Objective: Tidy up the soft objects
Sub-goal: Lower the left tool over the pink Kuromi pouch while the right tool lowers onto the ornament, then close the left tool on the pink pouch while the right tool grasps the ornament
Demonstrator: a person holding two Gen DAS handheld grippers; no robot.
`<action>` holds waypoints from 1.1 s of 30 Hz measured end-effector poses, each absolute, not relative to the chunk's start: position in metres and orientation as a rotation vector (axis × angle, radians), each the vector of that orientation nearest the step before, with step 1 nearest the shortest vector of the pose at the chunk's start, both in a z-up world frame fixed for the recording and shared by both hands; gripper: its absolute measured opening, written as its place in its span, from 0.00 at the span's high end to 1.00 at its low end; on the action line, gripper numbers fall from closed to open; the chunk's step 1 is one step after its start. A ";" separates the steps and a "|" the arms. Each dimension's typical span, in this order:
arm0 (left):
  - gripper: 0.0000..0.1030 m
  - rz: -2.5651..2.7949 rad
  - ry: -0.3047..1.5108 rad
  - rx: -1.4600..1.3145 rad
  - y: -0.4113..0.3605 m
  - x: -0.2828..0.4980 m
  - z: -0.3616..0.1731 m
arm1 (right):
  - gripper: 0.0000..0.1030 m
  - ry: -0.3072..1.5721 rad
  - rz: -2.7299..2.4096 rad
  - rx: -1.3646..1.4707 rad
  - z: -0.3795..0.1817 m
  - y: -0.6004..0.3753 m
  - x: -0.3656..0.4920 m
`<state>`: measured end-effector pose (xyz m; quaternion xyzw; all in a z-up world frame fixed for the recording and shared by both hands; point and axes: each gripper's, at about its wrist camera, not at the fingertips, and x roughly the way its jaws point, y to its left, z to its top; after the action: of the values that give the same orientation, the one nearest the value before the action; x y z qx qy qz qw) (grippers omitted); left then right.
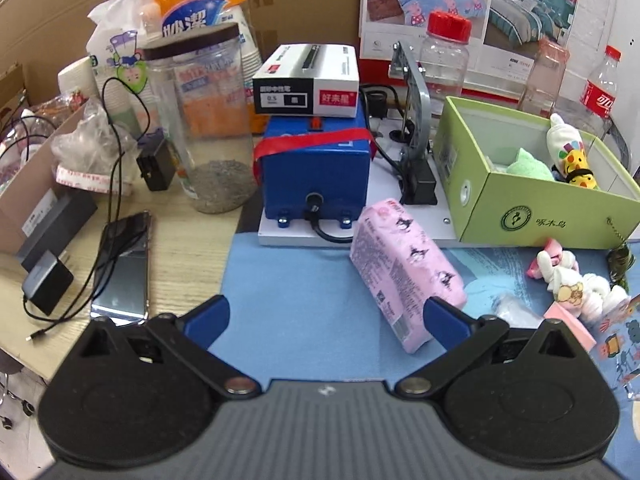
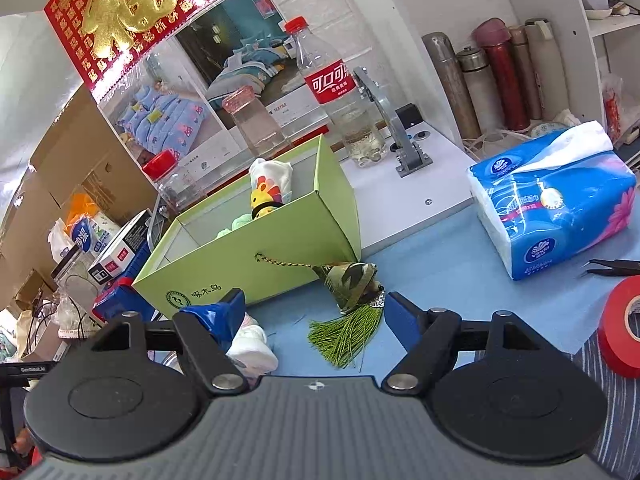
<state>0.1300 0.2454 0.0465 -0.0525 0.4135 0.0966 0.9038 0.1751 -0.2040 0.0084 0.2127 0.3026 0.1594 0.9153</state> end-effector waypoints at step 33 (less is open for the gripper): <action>0.00 0.150 0.962 -0.224 0.213 0.209 0.000 | 0.35 0.661 0.220 -0.065 -0.055 -0.132 0.264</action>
<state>0.2090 0.2128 -0.0003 -0.1072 0.4614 0.0717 0.8778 0.2644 -0.1316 -0.0547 -0.0316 0.3239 0.1077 0.9394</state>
